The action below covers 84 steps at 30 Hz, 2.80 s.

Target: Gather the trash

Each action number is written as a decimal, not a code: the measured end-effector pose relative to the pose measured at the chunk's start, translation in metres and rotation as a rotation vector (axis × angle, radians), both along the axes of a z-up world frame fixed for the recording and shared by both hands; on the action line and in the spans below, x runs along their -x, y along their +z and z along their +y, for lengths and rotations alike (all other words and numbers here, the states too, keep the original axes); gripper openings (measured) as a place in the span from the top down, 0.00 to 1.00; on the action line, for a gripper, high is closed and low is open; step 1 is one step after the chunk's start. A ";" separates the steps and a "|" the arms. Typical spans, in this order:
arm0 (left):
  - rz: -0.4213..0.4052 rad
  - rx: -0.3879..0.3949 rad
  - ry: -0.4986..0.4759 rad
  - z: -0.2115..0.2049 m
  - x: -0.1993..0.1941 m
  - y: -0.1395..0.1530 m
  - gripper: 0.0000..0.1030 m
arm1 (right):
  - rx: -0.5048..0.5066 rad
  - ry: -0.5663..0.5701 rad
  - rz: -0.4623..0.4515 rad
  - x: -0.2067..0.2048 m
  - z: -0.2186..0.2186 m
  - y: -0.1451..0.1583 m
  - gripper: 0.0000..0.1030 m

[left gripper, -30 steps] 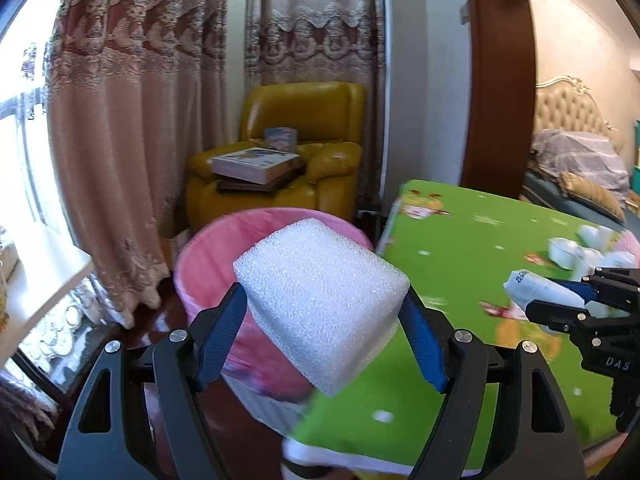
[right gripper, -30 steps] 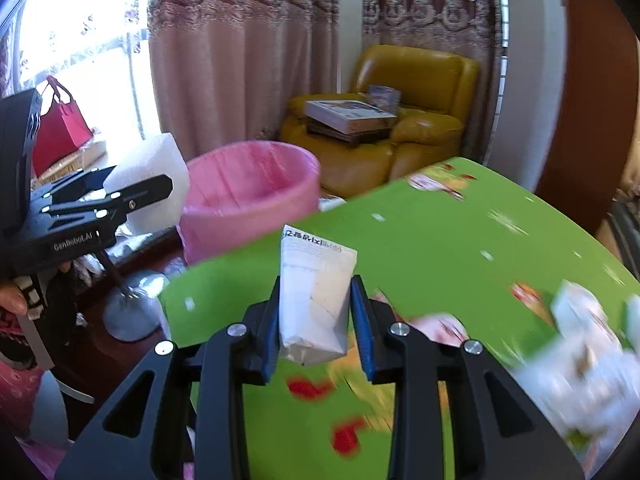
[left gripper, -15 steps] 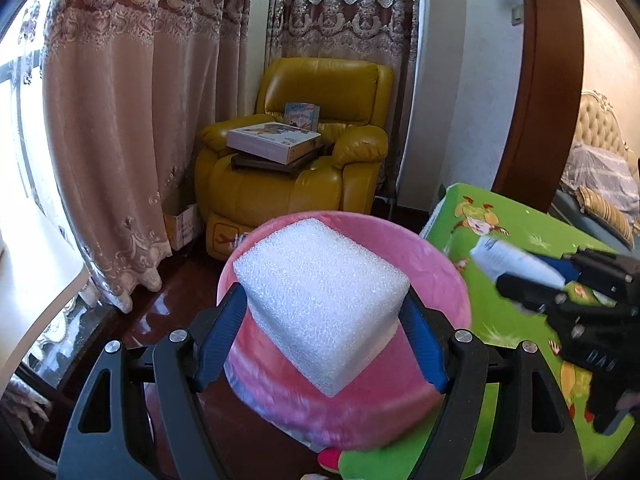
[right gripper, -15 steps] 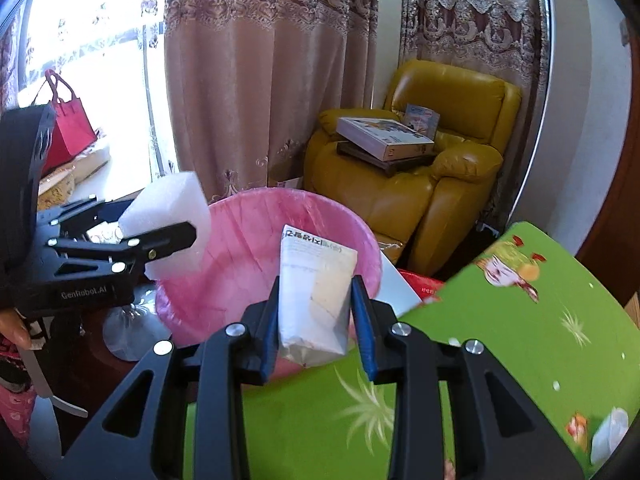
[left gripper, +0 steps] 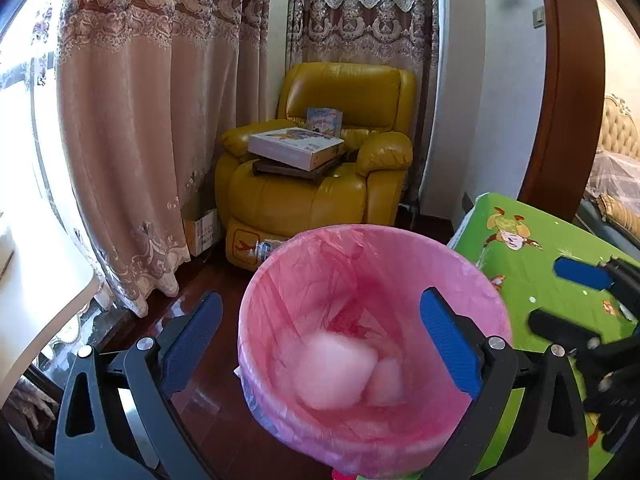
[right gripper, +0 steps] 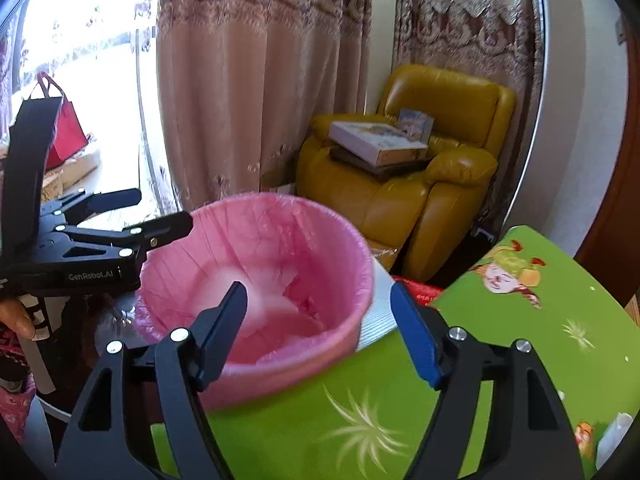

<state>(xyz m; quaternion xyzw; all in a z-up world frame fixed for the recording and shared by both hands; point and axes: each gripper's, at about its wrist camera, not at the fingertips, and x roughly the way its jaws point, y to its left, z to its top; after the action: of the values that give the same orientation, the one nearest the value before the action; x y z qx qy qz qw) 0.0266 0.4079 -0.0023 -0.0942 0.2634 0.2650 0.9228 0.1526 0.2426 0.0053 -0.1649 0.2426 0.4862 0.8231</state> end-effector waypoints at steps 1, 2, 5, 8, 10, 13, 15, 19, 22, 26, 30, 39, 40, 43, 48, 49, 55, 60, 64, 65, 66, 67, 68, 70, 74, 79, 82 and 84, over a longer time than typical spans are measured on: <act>-0.008 -0.005 0.002 -0.004 0.004 0.002 0.09 | -0.012 -0.004 -0.001 0.001 -0.007 0.003 0.28; -0.018 -0.010 0.007 -0.009 0.009 0.004 0.09 | -0.027 -0.014 -0.009 0.005 -0.018 0.007 0.28; -0.050 -0.001 0.016 -0.023 0.020 0.009 0.09 | -0.049 -0.035 -0.022 0.013 -0.043 0.017 0.27; -0.080 0.014 0.006 -0.042 0.027 0.014 0.09 | -0.082 -0.065 -0.033 0.021 -0.076 0.027 0.27; -0.093 0.004 -0.016 -0.063 0.027 0.019 0.09 | -0.107 -0.111 -0.025 0.023 -0.104 0.033 0.27; -0.112 -0.005 -0.059 -0.096 0.023 0.023 0.09 | -0.137 -0.160 -0.001 0.022 -0.142 0.037 0.27; -0.117 0.009 -0.102 -0.119 0.017 0.022 0.09 | -0.151 -0.203 -0.005 0.023 -0.172 0.037 0.27; -0.099 0.054 -0.217 -0.169 -0.001 0.015 0.09 | -0.134 -0.296 -0.036 0.027 -0.226 0.031 0.27; -0.083 0.095 -0.289 -0.202 -0.012 0.006 0.09 | -0.125 -0.366 -0.040 0.031 -0.274 0.022 0.27; -0.041 0.102 -0.380 -0.248 -0.024 -0.008 0.09 | -0.122 -0.475 -0.031 0.035 -0.337 0.010 0.27; -0.009 0.064 -0.445 -0.284 -0.031 -0.017 0.09 | -0.114 -0.568 -0.024 0.046 -0.392 -0.001 0.27; 0.025 -0.025 -0.554 -0.341 -0.029 -0.029 0.09 | -0.031 -0.752 0.023 0.060 -0.467 -0.037 0.27; 0.025 -0.040 -0.565 -0.344 -0.029 -0.028 0.09 | -0.017 -0.769 0.031 0.060 -0.470 -0.043 0.27; 0.030 -0.075 -0.611 -0.357 -0.028 -0.030 0.09 | 0.021 -0.811 0.053 0.055 -0.468 -0.053 0.27; 0.052 -0.062 -0.647 -0.367 -0.036 -0.035 0.09 | 0.047 -0.840 0.114 0.046 -0.462 -0.060 0.27; 0.065 -0.048 -0.658 -0.370 -0.040 -0.038 0.09 | 0.062 -0.843 0.117 0.046 -0.462 -0.064 0.28; 0.107 0.011 -0.727 -0.395 -0.057 -0.046 0.09 | 0.039 -0.828 0.160 0.045 -0.473 -0.068 0.61; 0.113 0.010 -0.817 -0.430 -0.065 -0.047 0.09 | -0.003 -0.848 0.108 0.058 -0.491 -0.060 0.75; 0.115 0.011 -0.870 -0.455 -0.072 -0.048 0.09 | -0.084 -0.891 0.105 0.067 -0.521 -0.053 0.76; 0.115 0.005 -0.878 -0.460 -0.075 -0.048 0.09 | -0.092 -0.897 0.102 0.070 -0.527 -0.054 0.76; 0.116 0.000 -0.887 -0.466 -0.078 -0.048 0.09 | -0.103 -0.907 0.095 0.073 -0.534 -0.053 0.76; 0.116 -0.002 -0.893 -0.471 -0.083 -0.048 0.09 | -0.114 -0.910 0.093 0.075 -0.538 -0.052 0.76; 0.118 0.001 -0.898 -0.475 -0.089 -0.047 0.09 | -0.128 -0.909 0.095 0.079 -0.544 -0.052 0.76; 0.123 0.008 -0.910 -0.481 -0.100 -0.047 0.09 | -0.139 -0.917 0.094 0.081 -0.552 -0.053 0.76; 0.151 -0.005 -0.975 -0.499 -0.123 -0.048 0.09 | -0.175 -0.921 0.105 0.084 -0.564 -0.053 0.76; 0.169 -0.065 -1.018 -0.523 -0.141 -0.048 0.09 | -0.205 -0.932 0.115 0.086 -0.574 -0.053 0.75; 0.170 -0.008 -1.101 -0.530 -0.132 -0.042 0.09 | -0.214 -0.948 0.110 0.091 -0.581 -0.052 0.75; 0.161 -0.013 -1.159 -0.536 -0.117 -0.039 0.09 | -0.226 -0.960 0.117 0.091 -0.588 -0.053 0.75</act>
<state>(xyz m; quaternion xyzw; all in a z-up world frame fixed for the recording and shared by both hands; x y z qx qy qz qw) 0.1437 -0.1283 -0.0410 0.0911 0.3396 -0.2752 0.8948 0.0615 -0.3452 -0.0480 0.0833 0.2825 0.0842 0.9519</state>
